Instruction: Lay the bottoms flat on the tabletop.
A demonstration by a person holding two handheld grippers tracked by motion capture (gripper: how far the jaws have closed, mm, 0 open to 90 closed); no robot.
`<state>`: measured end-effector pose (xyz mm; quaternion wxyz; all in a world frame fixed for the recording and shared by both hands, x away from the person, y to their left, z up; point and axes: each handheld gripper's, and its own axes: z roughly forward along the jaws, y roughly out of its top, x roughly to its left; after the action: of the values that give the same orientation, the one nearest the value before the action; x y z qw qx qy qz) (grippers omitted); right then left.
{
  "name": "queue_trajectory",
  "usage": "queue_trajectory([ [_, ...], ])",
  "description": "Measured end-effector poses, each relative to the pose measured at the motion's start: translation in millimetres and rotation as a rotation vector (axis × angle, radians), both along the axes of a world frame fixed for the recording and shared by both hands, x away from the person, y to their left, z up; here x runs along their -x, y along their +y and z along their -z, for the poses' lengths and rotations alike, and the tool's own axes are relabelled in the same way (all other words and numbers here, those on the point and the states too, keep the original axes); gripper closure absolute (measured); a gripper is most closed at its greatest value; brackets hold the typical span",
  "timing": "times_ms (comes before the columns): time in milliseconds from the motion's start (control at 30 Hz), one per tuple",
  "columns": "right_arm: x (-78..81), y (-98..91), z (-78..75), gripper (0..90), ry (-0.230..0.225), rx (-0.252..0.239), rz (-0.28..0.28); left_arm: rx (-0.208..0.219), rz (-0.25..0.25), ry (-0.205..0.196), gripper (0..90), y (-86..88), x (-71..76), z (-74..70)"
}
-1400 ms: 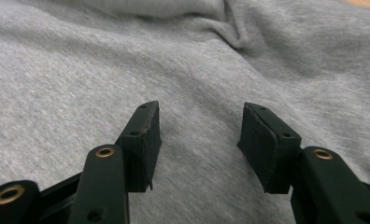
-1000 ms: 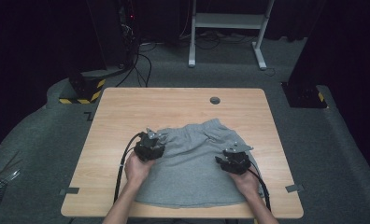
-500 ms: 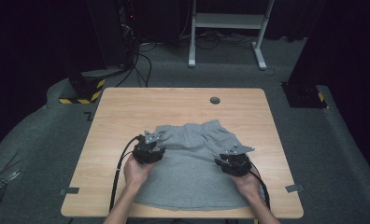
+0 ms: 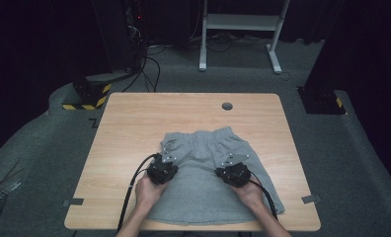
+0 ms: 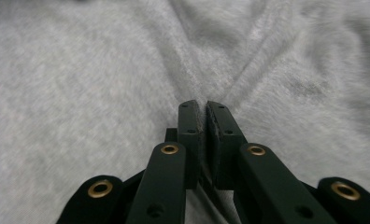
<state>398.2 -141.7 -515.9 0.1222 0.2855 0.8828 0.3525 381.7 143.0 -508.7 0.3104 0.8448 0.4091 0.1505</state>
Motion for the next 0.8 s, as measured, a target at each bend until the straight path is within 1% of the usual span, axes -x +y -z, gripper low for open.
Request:
queue_trajectory([
  [33, 2.1, 0.5, -1.0, 84.3, 0.003, 0.008, -0.015, -0.005, 0.006, -0.003, 86.7, 1.1, 2.8, -0.7],
  [67, 3.4, 0.8, -1.8, 83.1, 0.002, 0.014, -0.028, 0.004, 0.007, -0.004, 86.6, 1.5, 4.9, -1.1],
  [100, 3.8, 0.7, -2.4, 81.3, 0.0, 0.015, -0.032, 0.015, 0.002, -0.02, 85.9, 2.6, 6.9, -2.3],
  [133, 2.8, -0.2, -3.5, 77.6, -0.005, 0.001, -0.024, 0.03, -0.006, -0.035, 81.5, 3.5, 7.1, -3.3],
  [167, 1.0, -0.9, -4.5, 74.9, -0.006, -0.017, -0.001, 0.044, -0.023, -0.05, 74.1, 4.3, 5.6, -4.1],
  [200, -1.7, -1.7, -5.4, 73.4, -0.007, -0.036, 0.026, 0.048, -0.034, -0.057, 69.6, 4.4, 4.1, -4.1],
  [233, -3.4, -1.8, -5.9, 72.3, -0.004, -0.039, 0.038, 0.049, -0.053, -0.059, 65.9, 4.5, 1.2, -3.2],
  [267, -5.8, -0.8, -5.7, 71.0, -0.005, -0.037, 0.05, 0.049, -0.061, -0.055, 62.3, 4.3, -0.5, -1.9],
  [300, -6.9, 0.0, -5.1, 70.3, -0.007, -0.032, 0.054, 0.05, -0.062, -0.038, 62.2, 4.1, -2.3, 0.3],
  [333, -8.1, 1.0, -3.7, 70.2, -0.005, -0.021, 0.058, 0.049, -0.04, -0.012, 63.1, 2.8, -2.5, 3.6],
  [367, -8.8, 2.2, -0.1, 70.3, 0.016, -0.012, 0.047, 0.049, -0.024, -0.006, 67.1, 2.3, -1.0, 3.2],
  [400, -7.2, 2.0, 0.3, 71.4, 0.007, -0.01, 0.039, 0.045, -0.007, 0.007, 68.8, 1.8, 0.8, 1.8],
  [467, -2.5, 2.0, -1.4, 72.5, 0.01, 0.011, 0.003, 0.027, 0.01, 0.021, 70.9, 1.6, 4.3, -0.6],
  [500, -0.7, 1.6, -2.3, 72.4, 0.006, 0.024, -0.02, 0.027, 0.01, 0.021, 70.6, 1.6, 4.3, -0.6],
  [533, -0.7, 1.6, -2.3, 72.4, 0.006, 0.024, -0.02, 0.015, 0.008, 0.011, 70.6, 3.5, 5.0, -2.5],
  [567, -0.2, -2.9, -5.1, 70.1, -0.004, 0.036, -0.024, 0.026, -0.028, -0.021, 64.0, 7.9, 3.9, -5.8],
  [600, -1.9, -5.9, -6.3, 68.9, -0.006, 0.026, -0.009, 0.037, -0.054, -0.039, 61.7, 11.4, 2.0, -8.4],
  [667, -9.1, -16.5, -10.5, 66.0, -0.008, -0.019, 0.055, 0.055, -0.092, -0.067, 58.2, 16.3, -2.7, -13.7],
  [733, -16.2, -25.4, -14.7, 64.1, -0.038, -0.039, 0.114, 0.072, -0.125, -0.108, 55.9, 19.6, -9.6, -19.9],
  [800, -25.9, -34.2, -19.2, 62.6, -0.065, -0.051, 0.174, 0.08, -0.149, -0.115, 53.1, 20.4, -18.2, -22.9],
])
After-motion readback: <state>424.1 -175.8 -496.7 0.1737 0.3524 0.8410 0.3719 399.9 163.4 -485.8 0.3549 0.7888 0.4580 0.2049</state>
